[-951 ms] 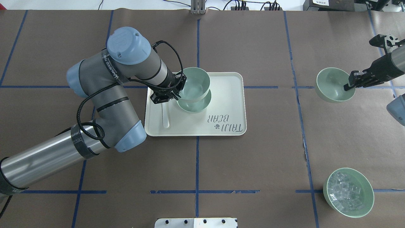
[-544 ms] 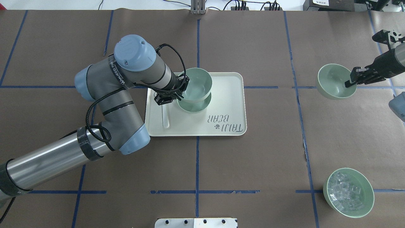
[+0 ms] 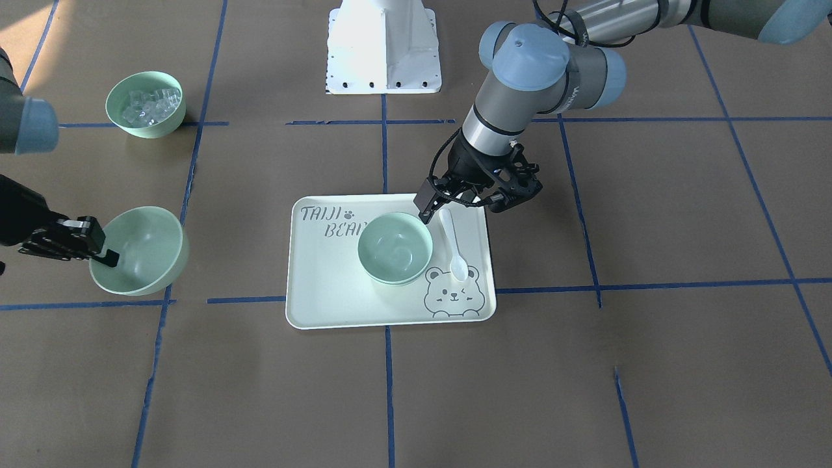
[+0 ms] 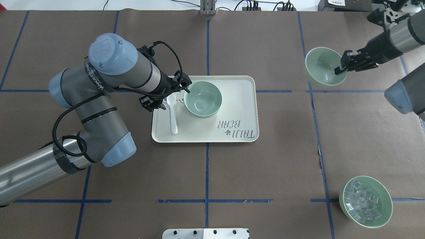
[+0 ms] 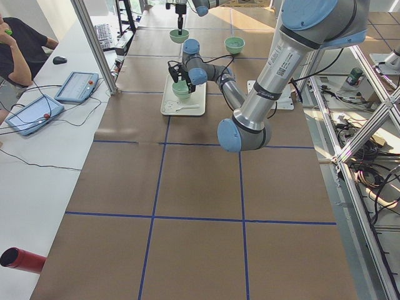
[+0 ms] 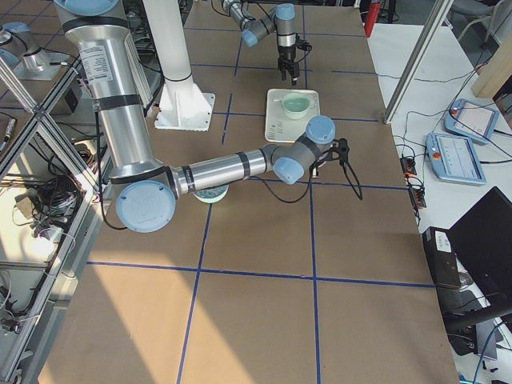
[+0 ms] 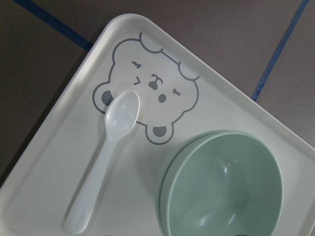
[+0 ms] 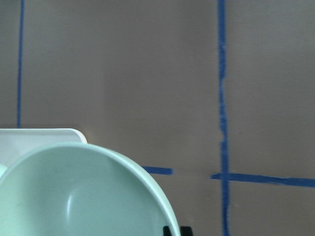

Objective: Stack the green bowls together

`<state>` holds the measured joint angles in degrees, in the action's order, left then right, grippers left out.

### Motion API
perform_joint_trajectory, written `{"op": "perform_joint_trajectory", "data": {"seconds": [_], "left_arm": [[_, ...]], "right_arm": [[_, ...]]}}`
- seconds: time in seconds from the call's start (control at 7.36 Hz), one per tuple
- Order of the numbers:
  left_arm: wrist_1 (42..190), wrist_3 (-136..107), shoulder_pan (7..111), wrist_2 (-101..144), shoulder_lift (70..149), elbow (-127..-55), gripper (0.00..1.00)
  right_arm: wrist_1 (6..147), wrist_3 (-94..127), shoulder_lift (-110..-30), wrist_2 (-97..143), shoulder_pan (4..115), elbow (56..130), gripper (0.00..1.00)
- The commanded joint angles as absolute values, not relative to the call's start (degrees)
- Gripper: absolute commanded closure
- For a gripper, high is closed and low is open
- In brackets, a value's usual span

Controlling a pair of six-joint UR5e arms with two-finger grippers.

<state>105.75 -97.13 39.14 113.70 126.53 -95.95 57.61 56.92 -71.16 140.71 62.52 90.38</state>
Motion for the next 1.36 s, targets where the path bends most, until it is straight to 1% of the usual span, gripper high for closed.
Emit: {"op": "perform_joint_trajectory", "data": {"seconds": [0.0,0.14,0.27,0.41,0.68,0.95,1.22], "left_arm": [[97.0,-84.4,44.3,116.3,126.0,-99.4,0.0],[92.8,-76.6,46.6,116.5,124.4,-101.8,0.0],[91.9,-69.8,48.8,116.5,121.0,-104.4,0.0],[91.9,-64.7,51.0,116.5,118.0,-105.5,0.0],[92.1,-53.3,56.7,116.6,113.1,-105.6,0.0],[92.3,-43.2,62.8,116.9,109.0,-105.7,0.0],[92.4,-35.3,66.3,119.5,106.6,-104.9,0.0]], "right_arm": [[59.6,67.8,-62.4,136.7,55.6,90.4,1.0],[63.1,69.2,-58.2,132.3,52.1,90.5,1.0],[67.9,71.9,-53.7,126.9,47.7,90.6,1.0],[70.3,73.2,-51.1,122.3,43.9,90.6,1.0],[71.4,73.9,-49.4,113.6,37.3,89.9,1.0],[71.9,73.9,-48.5,112.1,36.0,87.9,1.0],[73.3,73.9,-48.3,112.1,35.7,87.9,1.0]]}}
